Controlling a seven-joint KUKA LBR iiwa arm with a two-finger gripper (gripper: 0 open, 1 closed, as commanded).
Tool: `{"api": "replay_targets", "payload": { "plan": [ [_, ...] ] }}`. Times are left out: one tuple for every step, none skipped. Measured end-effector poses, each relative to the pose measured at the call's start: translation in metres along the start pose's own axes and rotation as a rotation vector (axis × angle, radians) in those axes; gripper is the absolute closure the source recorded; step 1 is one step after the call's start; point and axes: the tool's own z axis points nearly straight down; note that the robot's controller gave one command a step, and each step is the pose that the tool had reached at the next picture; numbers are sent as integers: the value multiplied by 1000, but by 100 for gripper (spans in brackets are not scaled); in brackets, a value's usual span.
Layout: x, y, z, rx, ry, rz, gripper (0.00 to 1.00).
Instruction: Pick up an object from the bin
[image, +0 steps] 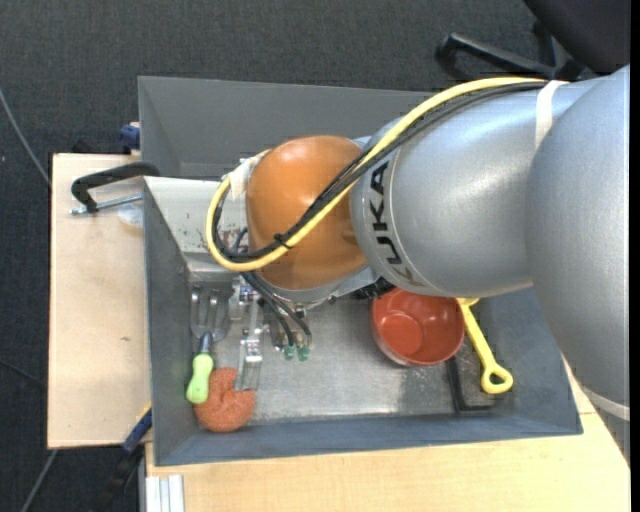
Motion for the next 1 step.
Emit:
{"api": "replay_targets", "payload": {
  "plan": [
    [9, -31, 114, 3, 8, -59, 0]
  ]
}}
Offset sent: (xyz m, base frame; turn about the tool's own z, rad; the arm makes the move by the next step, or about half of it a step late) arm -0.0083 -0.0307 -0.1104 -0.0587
